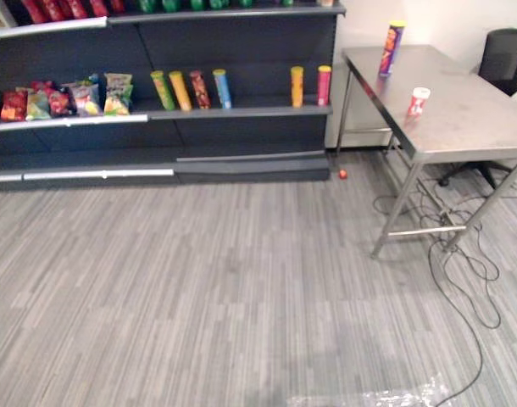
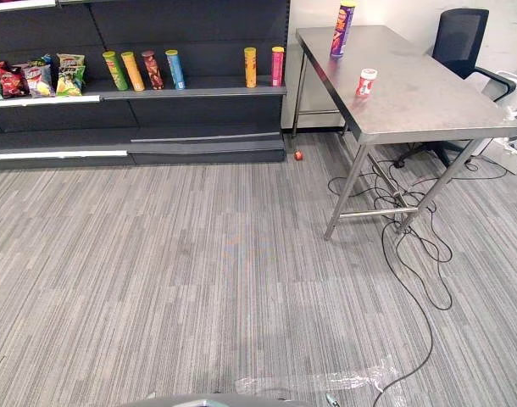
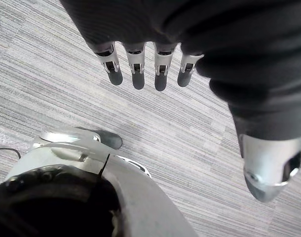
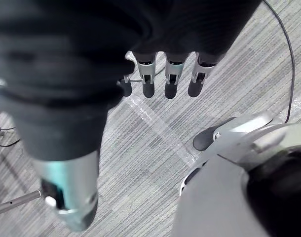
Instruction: Put the gum and the chips on the shelf.
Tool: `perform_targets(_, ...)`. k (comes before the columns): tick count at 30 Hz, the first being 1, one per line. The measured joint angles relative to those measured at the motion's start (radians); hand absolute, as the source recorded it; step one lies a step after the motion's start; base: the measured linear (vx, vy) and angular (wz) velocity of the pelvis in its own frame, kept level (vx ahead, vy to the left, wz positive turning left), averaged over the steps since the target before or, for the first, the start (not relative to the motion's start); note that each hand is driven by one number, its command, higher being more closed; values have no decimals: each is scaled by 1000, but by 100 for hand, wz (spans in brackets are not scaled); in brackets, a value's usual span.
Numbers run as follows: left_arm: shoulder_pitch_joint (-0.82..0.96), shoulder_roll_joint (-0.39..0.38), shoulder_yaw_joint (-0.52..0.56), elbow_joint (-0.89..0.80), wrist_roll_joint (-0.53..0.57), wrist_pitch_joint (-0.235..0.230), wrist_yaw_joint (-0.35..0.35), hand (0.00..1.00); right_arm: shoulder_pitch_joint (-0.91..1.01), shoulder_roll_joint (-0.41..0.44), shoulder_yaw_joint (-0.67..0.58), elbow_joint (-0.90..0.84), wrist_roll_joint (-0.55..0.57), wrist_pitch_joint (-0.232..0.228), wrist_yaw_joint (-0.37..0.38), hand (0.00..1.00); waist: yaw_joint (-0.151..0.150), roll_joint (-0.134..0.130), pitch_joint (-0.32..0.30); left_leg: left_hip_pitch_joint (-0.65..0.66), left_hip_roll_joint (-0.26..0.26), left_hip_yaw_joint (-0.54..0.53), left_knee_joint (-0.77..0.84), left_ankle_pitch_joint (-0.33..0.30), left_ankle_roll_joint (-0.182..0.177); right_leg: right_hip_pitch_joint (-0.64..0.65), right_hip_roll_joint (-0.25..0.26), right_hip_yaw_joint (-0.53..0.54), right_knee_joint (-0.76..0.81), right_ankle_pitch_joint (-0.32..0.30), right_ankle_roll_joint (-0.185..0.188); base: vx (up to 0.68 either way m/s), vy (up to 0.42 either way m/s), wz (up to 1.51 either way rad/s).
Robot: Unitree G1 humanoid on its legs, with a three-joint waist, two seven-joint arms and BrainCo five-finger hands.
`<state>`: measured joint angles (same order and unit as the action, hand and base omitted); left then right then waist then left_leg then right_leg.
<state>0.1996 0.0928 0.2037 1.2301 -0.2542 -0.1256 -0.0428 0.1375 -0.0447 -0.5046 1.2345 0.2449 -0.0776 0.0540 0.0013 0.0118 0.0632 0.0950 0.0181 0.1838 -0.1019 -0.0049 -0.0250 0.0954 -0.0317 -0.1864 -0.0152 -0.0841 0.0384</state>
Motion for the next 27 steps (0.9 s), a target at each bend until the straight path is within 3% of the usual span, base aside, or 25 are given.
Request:
perform_targets(11,-5,0,-3,4,1,0,0,0,-9,-3,2,0,0,-1,0,0,-1,-6,19,13,12,22,-1,-4,-6,11,8,5,-18,3,17,-48,-12,-4)
perform_targets(27,-7,1,-1,5,1,0,-1,0,-14,-6,6,23,0,-2,0,0,0,-11,21,9,10,19,-1,-9,-7,14,8,-8,-23,8,11,27,-5,1)
